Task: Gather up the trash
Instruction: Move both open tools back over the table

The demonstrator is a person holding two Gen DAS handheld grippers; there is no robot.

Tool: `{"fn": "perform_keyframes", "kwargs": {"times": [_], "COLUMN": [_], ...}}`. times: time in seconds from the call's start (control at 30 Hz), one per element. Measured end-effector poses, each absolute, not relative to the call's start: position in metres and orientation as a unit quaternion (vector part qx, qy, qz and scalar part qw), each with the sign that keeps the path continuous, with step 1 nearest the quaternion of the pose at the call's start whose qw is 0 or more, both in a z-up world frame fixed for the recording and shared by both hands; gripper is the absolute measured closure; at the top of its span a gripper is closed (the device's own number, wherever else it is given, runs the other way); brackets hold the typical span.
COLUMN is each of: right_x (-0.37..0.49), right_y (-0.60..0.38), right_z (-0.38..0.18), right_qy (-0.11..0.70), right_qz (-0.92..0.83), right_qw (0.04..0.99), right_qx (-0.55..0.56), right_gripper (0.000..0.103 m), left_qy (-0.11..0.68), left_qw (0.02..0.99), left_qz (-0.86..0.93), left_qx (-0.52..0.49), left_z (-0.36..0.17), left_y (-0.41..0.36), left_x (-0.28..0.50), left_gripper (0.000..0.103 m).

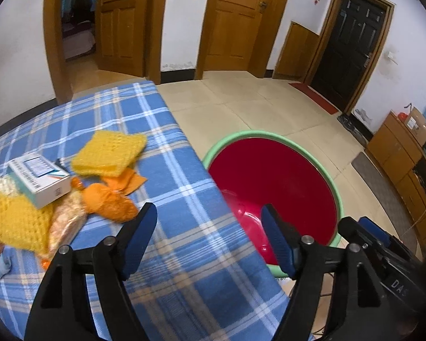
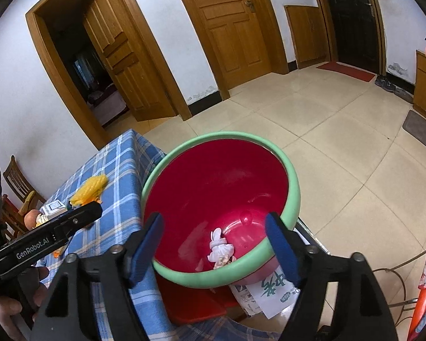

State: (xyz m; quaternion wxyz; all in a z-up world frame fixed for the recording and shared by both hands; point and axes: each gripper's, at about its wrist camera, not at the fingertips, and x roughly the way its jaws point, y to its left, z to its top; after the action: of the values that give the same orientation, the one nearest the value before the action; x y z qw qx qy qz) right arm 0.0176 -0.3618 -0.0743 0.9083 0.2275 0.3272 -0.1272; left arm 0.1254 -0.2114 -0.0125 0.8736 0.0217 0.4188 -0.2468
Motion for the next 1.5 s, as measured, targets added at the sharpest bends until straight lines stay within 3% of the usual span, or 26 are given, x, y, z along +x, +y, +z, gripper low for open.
{"fn": "perform_keyframes", "kwargs": {"times": [0.57,1.5], "right_x": [0.004,0.024], "right_y": [-0.329,-0.264], "right_z": [-0.050,-0.046], "right_qy": [0.311,0.331], "right_qz": [-0.103,-0.056], "right_qw": [0.919,0.924], "right_qx": [0.219,0.186], "right_gripper": [0.015,0.011], "left_qy": [0.406,0.393], "left_qw": [0.891,0.911], "left_qz": [-0.201,-0.114], "left_qx": [-0.009,-0.054], "left_z": [0.007,0.011], "left_y": [-0.145,-0.032], "left_x": [0.104,0.090], "left_gripper": [0.027,0.027]}}
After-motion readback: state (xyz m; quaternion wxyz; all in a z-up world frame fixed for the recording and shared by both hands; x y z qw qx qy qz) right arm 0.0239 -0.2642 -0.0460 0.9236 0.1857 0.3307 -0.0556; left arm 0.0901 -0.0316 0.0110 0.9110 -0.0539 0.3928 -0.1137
